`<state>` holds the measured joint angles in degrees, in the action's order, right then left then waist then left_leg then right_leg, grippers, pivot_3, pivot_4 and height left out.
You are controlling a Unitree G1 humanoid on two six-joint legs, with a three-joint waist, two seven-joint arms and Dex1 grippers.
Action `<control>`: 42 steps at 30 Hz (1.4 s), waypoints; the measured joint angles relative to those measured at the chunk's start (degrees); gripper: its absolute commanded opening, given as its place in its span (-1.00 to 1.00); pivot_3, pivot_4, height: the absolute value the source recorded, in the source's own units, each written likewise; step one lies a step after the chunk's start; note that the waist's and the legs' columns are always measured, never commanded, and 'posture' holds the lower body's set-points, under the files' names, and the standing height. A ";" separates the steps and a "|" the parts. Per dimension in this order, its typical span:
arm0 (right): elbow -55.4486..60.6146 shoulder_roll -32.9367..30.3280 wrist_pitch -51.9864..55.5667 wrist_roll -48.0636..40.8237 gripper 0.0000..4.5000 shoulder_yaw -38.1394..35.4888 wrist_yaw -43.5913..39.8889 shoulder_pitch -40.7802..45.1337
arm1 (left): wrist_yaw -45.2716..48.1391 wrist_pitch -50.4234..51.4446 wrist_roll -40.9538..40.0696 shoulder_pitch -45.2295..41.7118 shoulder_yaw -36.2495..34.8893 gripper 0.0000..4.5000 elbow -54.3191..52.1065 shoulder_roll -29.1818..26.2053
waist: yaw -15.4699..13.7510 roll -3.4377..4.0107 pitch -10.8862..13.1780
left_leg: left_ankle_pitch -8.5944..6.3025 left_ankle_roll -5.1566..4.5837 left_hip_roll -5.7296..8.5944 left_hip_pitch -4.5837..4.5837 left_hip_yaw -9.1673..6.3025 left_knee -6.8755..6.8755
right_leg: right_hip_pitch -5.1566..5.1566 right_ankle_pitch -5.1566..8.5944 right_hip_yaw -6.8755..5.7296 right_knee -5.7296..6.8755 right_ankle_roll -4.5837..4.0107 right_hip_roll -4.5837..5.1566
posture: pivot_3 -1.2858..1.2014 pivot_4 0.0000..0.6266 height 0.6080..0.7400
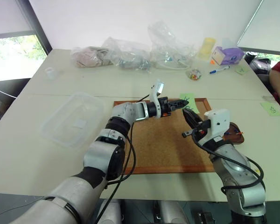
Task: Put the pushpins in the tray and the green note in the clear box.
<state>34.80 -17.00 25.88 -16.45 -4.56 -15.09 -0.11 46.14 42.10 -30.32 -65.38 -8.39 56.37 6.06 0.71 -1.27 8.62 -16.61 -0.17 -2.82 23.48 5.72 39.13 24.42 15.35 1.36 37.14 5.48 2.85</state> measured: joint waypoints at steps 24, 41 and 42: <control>-7.73 -0.12 1.92 -3.31 -1.00 -20.20 12.39 -5.45 | 4.09 5.19 3.29 11.63 4.74 -0.99 -21.91 -3.71 | 0.09 0.04 -0.02 | 0.00 0.01 0.00 -0.01 0.02 -0.04 | -0.02 0.00 0.06 0.00 -0.01 0.03 | 0.03 -0.52 0.96; -23.88 -4.54 -1.22 0.30 0.09 -19.67 5.57 -3.76 | -1.24 12.63 -0.35 20.20 7.41 -1.00 -39.10 -3.79 | 0.06 0.11 -0.01 | 0.00 0.00 0.00 -0.06 0.01 -0.02 | -0.04 0.00 0.10 0.03 0.00 0.01 | 0.03 -0.52 0.96; -23.88 -4.54 -1.11 0.19 0.32 -19.66 5.51 -3.61 | -1.32 12.64 -0.39 20.21 7.43 -1.00 -39.22 -3.86 | 0.06 0.11 -0.01 | 0.00 0.00 0.00 -0.06 0.01 -0.02 | -0.04 0.00 0.11 0.02 0.00 0.01 | 0.03 -0.52 0.96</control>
<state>10.92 -21.53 24.76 -16.26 -24.22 -9.58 -3.72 44.82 54.75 -30.71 -45.17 -0.96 17.15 2.20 0.77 -1.16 8.61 -16.61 -0.16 -2.82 23.43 5.72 39.11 24.38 15.35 1.46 37.17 5.48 2.86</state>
